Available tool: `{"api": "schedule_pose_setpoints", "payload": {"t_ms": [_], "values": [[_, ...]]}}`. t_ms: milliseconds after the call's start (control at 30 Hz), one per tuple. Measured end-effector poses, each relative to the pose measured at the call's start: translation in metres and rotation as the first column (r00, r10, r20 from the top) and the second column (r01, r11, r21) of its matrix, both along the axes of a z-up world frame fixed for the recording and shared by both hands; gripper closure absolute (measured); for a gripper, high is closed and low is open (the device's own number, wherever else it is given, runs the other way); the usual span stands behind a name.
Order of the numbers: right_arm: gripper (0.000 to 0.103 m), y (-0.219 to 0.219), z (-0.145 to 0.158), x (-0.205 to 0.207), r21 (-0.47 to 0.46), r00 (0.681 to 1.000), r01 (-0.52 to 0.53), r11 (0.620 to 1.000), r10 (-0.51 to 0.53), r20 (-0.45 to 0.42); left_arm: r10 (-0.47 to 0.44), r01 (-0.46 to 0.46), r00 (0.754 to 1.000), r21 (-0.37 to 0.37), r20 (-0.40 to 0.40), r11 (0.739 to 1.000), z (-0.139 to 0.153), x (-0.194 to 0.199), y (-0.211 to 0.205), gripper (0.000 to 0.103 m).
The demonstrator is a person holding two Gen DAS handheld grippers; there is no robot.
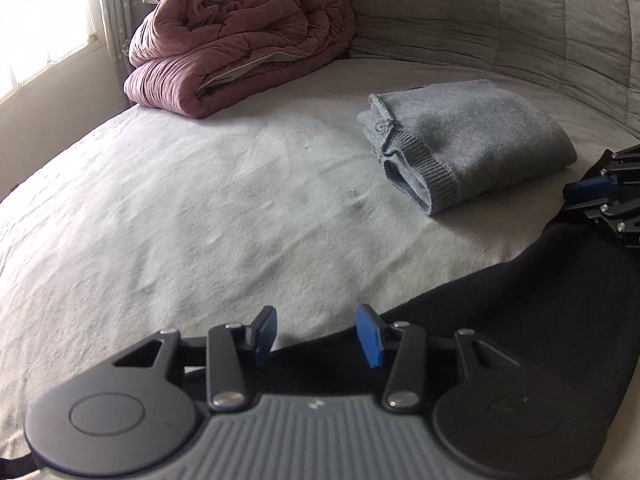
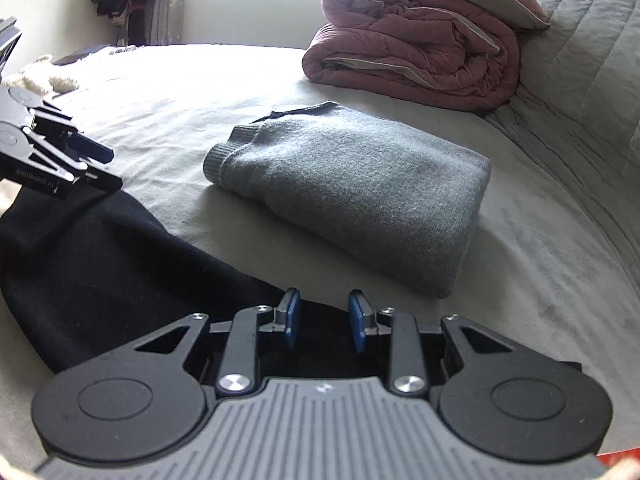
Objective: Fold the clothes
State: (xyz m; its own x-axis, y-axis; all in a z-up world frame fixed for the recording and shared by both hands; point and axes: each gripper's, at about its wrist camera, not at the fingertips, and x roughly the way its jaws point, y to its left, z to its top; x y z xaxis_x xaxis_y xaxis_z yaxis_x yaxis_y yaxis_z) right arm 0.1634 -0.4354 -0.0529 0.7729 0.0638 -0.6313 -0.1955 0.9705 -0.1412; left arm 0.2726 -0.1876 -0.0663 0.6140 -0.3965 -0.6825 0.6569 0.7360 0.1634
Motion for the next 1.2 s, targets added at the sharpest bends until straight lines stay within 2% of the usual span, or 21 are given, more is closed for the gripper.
{"api": "schedule_pose_setpoints", "payload": {"t_ms": [167,267,333,367,433,467,500,533,600,700,767,833,967,1033,1100,1133,1200], "values": [[0.072,-0.011,0.003,-0.004,0.047,1.0,-0.01,0.999,0.011,-0.012,-0.041,0.041,0.999,-0.014,-0.019,0.999,0.001,-0.001,0.003,0.061],[0.071,-0.006,-0.002,0.0,0.032,1.0,-0.011,0.999,0.011,-0.006,-0.03,0.028,0.999,-0.041,-0.041,0.999,-0.002,0.001,0.005,0.06],[0.07,-0.002,-0.003,0.0,0.018,1.0,-0.022,1.0,0.022,0.001,-0.018,0.017,0.999,-0.04,-0.03,0.999,-0.005,-0.003,0.003,0.06],[0.072,-0.001,-0.003,0.0,0.014,1.0,-0.028,1.0,0.028,0.003,-0.015,0.014,1.0,-0.036,-0.021,0.999,-0.006,-0.006,0.002,0.062],[0.081,0.002,-0.004,-0.001,0.004,0.999,-0.041,0.999,0.041,0.008,-0.014,0.013,1.0,-0.024,-0.004,1.0,-0.007,-0.012,-0.003,0.075],[0.087,0.004,-0.004,-0.001,0.0,0.999,-0.048,0.999,0.048,0.011,-0.014,0.014,1.0,-0.005,0.014,1.0,-0.008,-0.017,-0.008,0.087],[0.09,0.005,-0.004,-0.001,-0.005,0.998,-0.054,0.999,0.054,0.013,-0.014,0.014,0.999,0.013,0.032,1.0,-0.008,-0.022,-0.012,0.095],[0.096,0.007,-0.005,-0.002,-0.01,0.998,-0.06,0.998,0.061,0.015,-0.015,0.014,0.999,0.031,0.05,0.999,-0.009,-0.027,-0.017,0.097],[0.098,0.007,-0.003,-0.002,-0.015,0.998,-0.062,0.998,0.062,0.024,0.009,-0.011,0.996,0.032,0.088,0.999,-0.007,-0.034,-0.02,0.101],[0.1,0.0,0.006,-0.006,0.012,0.997,-0.036,0.999,0.035,0.068,0.067,-0.067,0.987,-0.005,0.144,0.998,-0.003,-0.04,-0.018,0.101],[0.1,-0.004,0.013,-0.008,0.036,0.993,-0.013,0.999,0.009,0.114,0.119,-0.109,0.979,-0.067,0.164,0.992,0.0,-0.04,-0.012,0.101],[0.1,-0.003,0.014,-0.007,0.011,0.989,0.018,1.0,-0.02,0.145,0.16,-0.143,0.97,-0.1,0.185,0.985,-0.001,-0.038,-0.011,0.101],[0.099,0.006,-0.008,0.01,-0.065,0.998,0.03,0.997,-0.026,0.066,0.166,-0.159,0.974,-0.051,0.156,0.986,-0.022,-0.026,-0.023,0.101],[0.098,0.01,-0.007,0.008,-0.086,0.997,0.028,0.996,-0.022,0.076,0.168,-0.162,0.973,-0.051,0.156,0.986,-0.018,-0.025,-0.024,0.1],[0.096,0.007,0.001,0.005,-0.028,0.996,0.013,1.0,-0.01,0.089,0.182,-0.173,0.973,-0.072,0.146,0.982,-0.015,-0.025,-0.02,0.095],[0.092,0.005,0.005,0.003,0.001,0.995,0.005,1.0,-0.005,0.096,0.192,-0.181,0.972,-0.087,0.139,0.98,-0.013,-0.026,-0.016,0.092],[0.089,0.002,0.012,-0.001,0.059,0.994,-0.012,0.998,0.005,0.11,0.22,-0.204,0.967,-0.127,0.129,0.971,-0.009,-0.031,-0.007,0.074]]}}
